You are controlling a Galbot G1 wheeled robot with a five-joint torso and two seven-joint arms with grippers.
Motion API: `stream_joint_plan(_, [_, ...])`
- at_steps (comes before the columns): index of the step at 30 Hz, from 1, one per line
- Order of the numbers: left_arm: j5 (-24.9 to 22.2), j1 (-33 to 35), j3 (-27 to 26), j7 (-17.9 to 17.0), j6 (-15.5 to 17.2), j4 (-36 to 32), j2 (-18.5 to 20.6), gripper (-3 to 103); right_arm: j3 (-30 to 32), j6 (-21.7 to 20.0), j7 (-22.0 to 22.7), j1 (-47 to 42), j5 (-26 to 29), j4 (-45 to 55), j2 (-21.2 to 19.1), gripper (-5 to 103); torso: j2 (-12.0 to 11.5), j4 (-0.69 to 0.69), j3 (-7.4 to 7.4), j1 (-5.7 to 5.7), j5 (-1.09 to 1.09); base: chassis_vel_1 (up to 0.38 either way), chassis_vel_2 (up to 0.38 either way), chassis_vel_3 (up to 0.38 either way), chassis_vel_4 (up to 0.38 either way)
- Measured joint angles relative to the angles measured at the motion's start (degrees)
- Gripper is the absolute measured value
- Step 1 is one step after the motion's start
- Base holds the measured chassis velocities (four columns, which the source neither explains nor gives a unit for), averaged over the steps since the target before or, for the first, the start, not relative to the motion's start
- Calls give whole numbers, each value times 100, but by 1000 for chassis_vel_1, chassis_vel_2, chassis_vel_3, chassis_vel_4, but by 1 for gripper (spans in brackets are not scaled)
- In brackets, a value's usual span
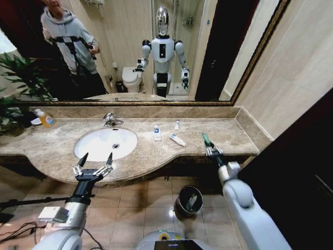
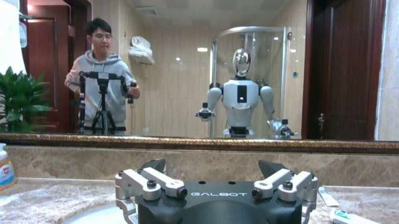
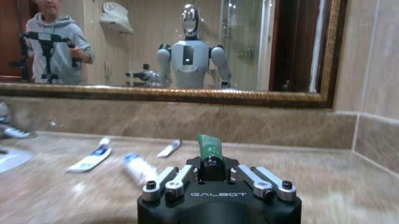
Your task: Pick up the trash from the sink and place it in the trash bin.
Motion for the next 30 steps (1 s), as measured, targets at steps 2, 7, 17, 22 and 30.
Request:
stream_joint_plan(2, [0, 0, 0, -1, 0, 0, 0, 100, 6, 535, -20, -749, -314, 65, 343, 21, 0, 0, 0, 0, 1, 0, 0, 0, 0])
stream_joint_plan(7, [0, 0, 0, 0, 0, 0, 0, 100, -42, 1173, -24, -1420, -744, -265, 742, 21, 0, 0, 0, 0, 1, 0, 0, 0, 0])
stream_joint_plan(17, [0, 0, 0, 0, 0, 0, 0, 100, -409, 1163, -127, -1138, -605, -2110, 872, 21, 0, 0, 1, 1, 1, 0, 0, 0, 0])
stream_joint_plan(22, [0, 0, 0, 0, 0, 0, 0, 100, -474, 1105, -188, -618, -898, -2974, 980, 21, -1, 0, 1, 1, 2, 0, 0, 0, 0])
stream_joint_plan(30, [0, 0, 0, 0, 0, 0, 0, 100, -604, 1083, -272, 430, -1623, -4545, 1128, 21, -2, 1, 2, 2, 1, 0, 0, 0, 0])
